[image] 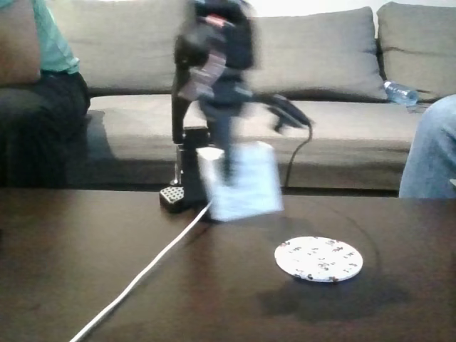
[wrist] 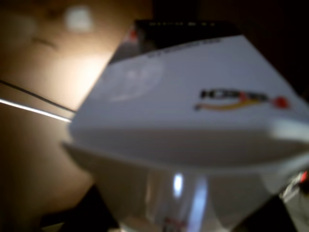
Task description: Grasp a servo box and put it on the zirlivani.
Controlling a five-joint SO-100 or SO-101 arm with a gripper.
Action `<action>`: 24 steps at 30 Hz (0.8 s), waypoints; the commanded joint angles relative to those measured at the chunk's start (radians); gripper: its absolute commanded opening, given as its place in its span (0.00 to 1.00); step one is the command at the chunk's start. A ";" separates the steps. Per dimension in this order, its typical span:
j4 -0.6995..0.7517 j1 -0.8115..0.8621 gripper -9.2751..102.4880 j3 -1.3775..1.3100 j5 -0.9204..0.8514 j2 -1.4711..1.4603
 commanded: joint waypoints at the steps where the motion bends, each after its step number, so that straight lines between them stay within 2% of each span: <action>1: 0.002 -0.120 0.22 0.021 0.000 0.061; 10: -0.003 -0.345 0.22 0.031 0.003 0.058; 24: -0.055 -0.388 0.22 0.040 0.048 -0.189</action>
